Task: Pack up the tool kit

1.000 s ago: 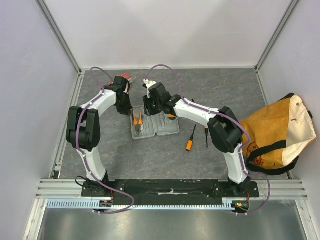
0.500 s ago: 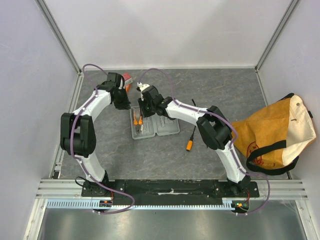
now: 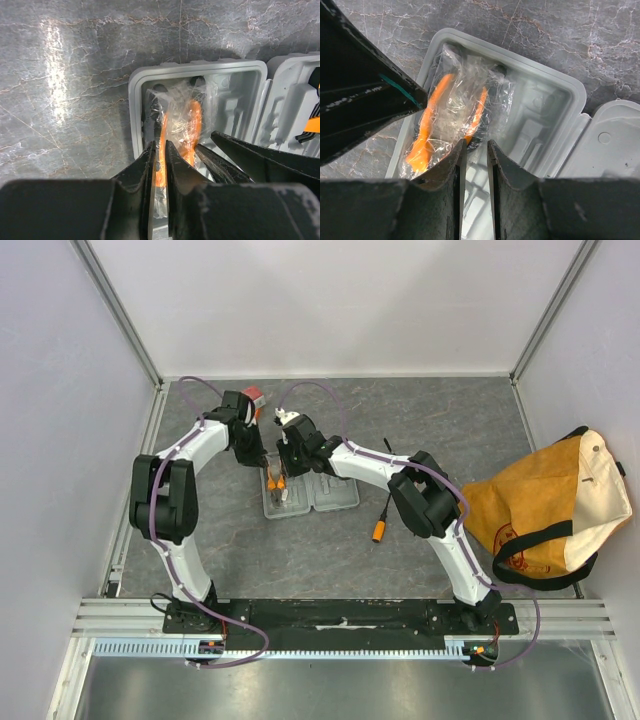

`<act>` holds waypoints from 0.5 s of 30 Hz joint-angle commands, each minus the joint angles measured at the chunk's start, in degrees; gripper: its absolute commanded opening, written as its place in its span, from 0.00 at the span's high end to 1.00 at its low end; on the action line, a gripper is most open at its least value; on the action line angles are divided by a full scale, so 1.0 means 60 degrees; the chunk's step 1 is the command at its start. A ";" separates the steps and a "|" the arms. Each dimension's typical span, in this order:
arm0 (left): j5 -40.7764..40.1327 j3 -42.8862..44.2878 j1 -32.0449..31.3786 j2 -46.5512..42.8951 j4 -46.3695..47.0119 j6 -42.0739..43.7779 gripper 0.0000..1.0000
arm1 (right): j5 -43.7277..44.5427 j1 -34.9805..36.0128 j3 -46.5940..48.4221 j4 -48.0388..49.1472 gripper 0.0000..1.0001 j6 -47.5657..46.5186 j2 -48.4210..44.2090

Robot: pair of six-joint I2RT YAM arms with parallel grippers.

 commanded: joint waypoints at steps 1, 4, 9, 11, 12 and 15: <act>0.0259 0.0096 -0.0120 0.0169 0.0290 -0.0063 0.83 | 0.0144 0.0061 0.0253 0.0000 0.70 0.0077 0.0136; 0.0274 0.0053 -0.0193 0.0301 0.0275 -0.0063 0.83 | 0.0144 0.0061 0.0253 -0.0058 0.71 0.0077 0.0150; -0.0106 -0.0050 -0.0267 0.0389 0.0173 -0.0195 0.93 | 0.0144 0.0061 0.0195 -0.0058 0.69 0.0063 0.0136; -0.0238 -0.0021 -0.0296 0.0491 0.0056 -0.0180 0.95 | 0.0144 0.0061 0.0180 -0.0073 0.68 0.0048 0.0136; -0.0312 0.0008 -0.0282 0.0550 -0.0017 -0.0180 0.96 | 0.0144 0.0061 0.0180 -0.0073 0.68 0.0048 0.0136; -0.0648 -0.0035 -0.0354 0.0551 -0.0149 -0.0180 0.96 | 0.0144 0.0061 0.0151 -0.0087 0.67 0.0033 0.0150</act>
